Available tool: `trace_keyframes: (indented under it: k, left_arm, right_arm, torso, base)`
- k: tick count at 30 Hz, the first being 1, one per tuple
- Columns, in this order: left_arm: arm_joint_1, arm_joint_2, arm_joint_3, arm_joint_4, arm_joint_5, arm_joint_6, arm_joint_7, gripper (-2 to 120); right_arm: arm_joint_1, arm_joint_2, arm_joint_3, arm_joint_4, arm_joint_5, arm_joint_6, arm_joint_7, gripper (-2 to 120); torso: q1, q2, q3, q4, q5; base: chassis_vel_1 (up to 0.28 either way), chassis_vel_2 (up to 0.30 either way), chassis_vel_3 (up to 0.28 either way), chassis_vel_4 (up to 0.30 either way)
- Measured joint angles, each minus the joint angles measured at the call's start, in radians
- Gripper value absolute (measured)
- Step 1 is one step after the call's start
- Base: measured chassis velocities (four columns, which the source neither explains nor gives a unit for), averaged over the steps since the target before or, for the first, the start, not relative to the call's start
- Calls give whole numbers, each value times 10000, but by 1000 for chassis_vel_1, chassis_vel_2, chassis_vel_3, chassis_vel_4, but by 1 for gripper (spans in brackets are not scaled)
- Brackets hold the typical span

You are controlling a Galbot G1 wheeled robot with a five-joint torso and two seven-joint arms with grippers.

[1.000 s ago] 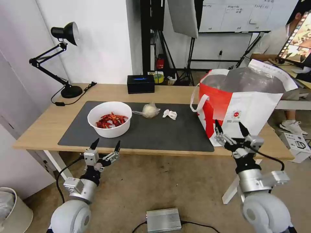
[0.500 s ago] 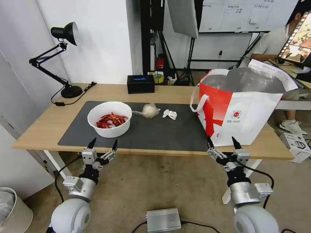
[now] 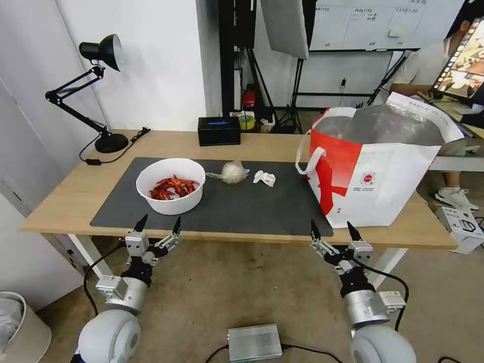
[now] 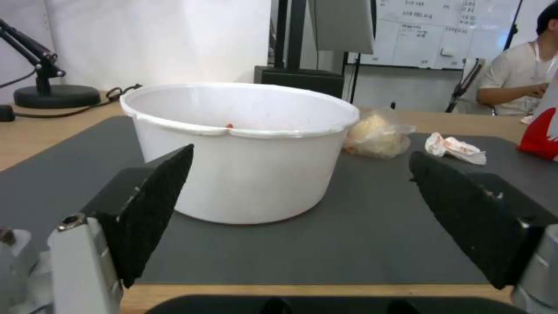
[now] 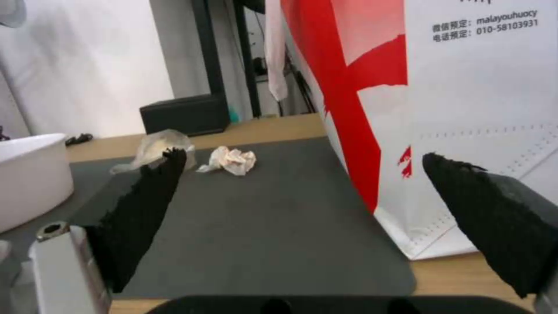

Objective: Pick up the trash from the table and place it into the takeout bag.

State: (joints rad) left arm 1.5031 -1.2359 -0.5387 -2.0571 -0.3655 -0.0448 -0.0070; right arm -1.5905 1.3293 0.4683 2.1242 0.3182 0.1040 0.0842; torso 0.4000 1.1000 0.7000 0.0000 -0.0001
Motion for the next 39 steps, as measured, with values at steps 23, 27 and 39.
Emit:
trace_keyframes:
  k: [23, 27, 39]
  left_arm:
    - [52, 133, -71, -102, -205, -61, 39, 100]
    - [117, 110, -92, -121, -205, -61, 45, 100]
    - [208, -42, -112, -105, -158, -102, 63, 100]
  right_arm:
    - [1618, -138, -932, -897, 575, -60, -43, 100]
    - [2468, -233, -1417, -1505, 760, -111, 28, 100]
    - [5112, -149, -2470, -3562, 1107, -384, 464, 100]
  torso:
    - [0, 0, 1, 0, 1]
    - [1, -1, 1, 1, 1]
    - [1, -2, 2, 1, 0]
  base:
    - [0, 0, 0, 0]
    - [0, 0, 0, 0]
    - [0, 0, 0, 0]
